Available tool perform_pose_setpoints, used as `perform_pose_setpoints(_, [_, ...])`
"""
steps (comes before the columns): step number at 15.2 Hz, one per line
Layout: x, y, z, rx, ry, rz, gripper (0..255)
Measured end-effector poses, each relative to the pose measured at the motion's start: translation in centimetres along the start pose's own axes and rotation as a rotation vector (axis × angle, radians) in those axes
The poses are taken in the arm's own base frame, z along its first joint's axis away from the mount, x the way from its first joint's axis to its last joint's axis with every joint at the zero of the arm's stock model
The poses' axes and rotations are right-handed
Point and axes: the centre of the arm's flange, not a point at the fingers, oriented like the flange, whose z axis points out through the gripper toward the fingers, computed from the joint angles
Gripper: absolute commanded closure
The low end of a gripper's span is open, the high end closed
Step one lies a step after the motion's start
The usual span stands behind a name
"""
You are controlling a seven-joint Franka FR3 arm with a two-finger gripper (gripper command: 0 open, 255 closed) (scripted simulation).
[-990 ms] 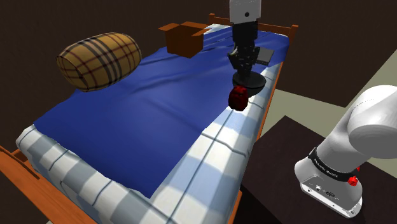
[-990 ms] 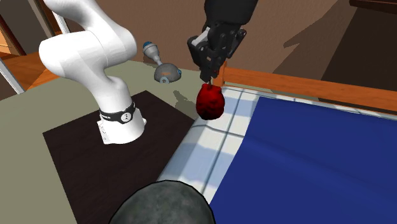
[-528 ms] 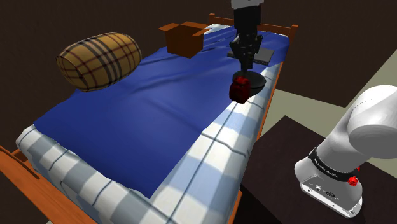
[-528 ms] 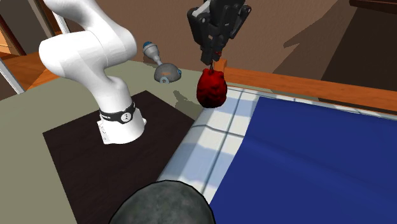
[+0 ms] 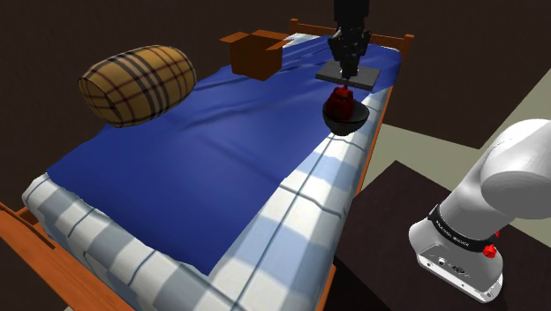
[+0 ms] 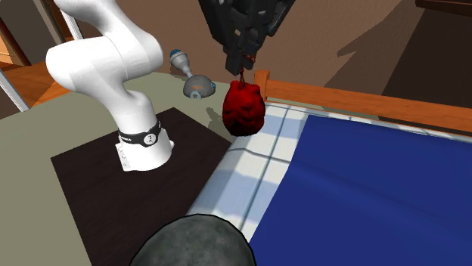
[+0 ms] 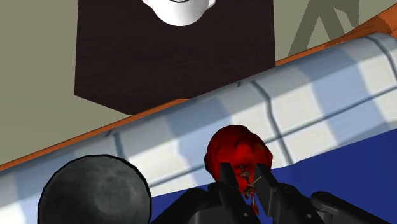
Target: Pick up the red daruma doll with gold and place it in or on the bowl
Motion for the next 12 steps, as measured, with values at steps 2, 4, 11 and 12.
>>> perform_pose_setpoints(2, [0.9, 2.3, -1.2, 0.000, 0.000, 0.000, 255])
perform_pose_setpoints(4, [1.9, 4.5, -2.2, 0.000, 0.000, 0.000, 255])
perform_pose_setpoints(11, [5.2, 13.0, -5.5, 0.000, 0.000, 0.001, 255])
perform_pose_setpoints(12, [5.6, 14.1, -6.0, 0.000, 0.000, 0.001, 255])
